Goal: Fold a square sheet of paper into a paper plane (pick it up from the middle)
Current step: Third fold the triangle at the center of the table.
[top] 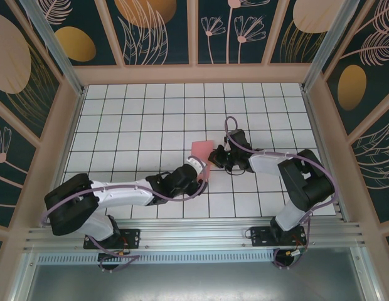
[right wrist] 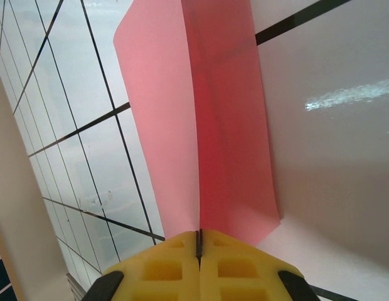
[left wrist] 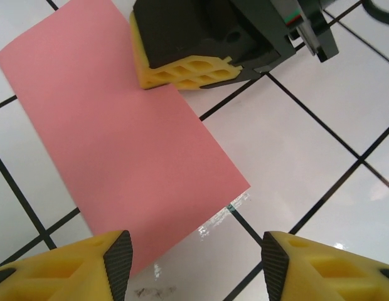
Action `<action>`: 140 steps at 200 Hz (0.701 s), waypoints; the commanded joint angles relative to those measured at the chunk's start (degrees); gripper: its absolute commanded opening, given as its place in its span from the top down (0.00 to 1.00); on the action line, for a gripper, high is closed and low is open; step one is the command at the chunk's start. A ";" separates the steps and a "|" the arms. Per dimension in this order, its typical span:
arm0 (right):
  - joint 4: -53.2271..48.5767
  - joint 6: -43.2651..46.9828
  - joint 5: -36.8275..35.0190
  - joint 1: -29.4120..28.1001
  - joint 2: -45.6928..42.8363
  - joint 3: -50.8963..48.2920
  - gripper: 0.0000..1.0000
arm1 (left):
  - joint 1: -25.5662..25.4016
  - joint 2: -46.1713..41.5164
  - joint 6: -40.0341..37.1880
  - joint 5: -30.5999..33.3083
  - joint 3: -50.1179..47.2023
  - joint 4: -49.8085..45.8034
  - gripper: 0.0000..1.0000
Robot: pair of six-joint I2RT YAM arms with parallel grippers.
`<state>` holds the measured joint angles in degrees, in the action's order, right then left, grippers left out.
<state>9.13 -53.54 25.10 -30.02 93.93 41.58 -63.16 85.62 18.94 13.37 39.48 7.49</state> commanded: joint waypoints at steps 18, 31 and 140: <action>-1.18 -0.60 -0.85 -0.39 1.06 1.83 1.00 | -4.52 6.75 -6.15 12.16 4.80 -0.37 0.40; -1.19 -0.56 -0.92 -0.39 1.09 1.92 1.00 | -5.20 8.25 -7.10 13.58 5.57 -0.22 0.40; -2.48 0.60 -1.02 -0.21 1.08 2.21 1.00 | -5.49 11.98 -8.55 18.35 7.81 2.99 0.69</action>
<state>8.47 -53.43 24.91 -30.02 94.45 42.39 -68.42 97.41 11.18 30.28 46.37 8.29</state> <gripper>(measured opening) 0.066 0.359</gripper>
